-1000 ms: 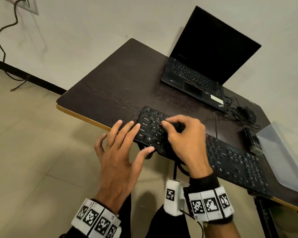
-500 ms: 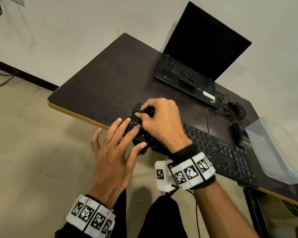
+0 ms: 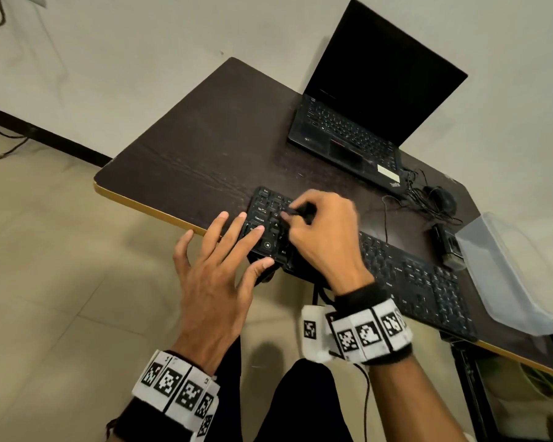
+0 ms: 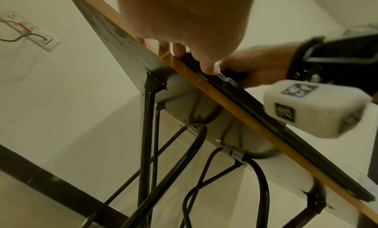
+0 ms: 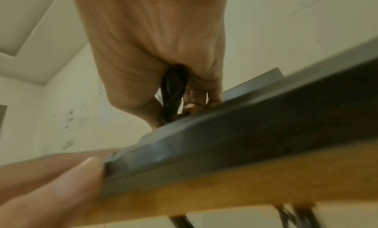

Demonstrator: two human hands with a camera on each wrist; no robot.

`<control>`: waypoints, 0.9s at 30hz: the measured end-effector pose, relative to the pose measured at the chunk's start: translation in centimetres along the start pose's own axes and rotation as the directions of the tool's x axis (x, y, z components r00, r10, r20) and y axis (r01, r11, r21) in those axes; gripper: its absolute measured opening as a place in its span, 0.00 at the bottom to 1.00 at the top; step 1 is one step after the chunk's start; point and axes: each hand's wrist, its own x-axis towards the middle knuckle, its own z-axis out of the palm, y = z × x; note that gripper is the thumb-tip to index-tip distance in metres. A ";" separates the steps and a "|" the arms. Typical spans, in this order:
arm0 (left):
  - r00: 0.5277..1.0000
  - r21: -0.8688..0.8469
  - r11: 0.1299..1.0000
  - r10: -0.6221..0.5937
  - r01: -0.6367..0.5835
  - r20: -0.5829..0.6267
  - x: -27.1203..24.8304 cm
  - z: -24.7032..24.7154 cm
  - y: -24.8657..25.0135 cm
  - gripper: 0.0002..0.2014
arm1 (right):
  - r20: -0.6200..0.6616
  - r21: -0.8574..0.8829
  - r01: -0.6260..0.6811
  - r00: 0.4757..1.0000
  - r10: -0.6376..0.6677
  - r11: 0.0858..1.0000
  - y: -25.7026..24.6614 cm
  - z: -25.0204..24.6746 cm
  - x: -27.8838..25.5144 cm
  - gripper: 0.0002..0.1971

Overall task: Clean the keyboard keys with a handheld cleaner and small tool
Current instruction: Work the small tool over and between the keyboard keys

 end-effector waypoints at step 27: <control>1.000 0.005 1.000 0.000 0.000 -0.005 -0.2 -0.3 -0.1 0.23 | 0.200 -0.100 0.028 0.980 -0.007 0.995 1.6 -1.7 2.5 0.09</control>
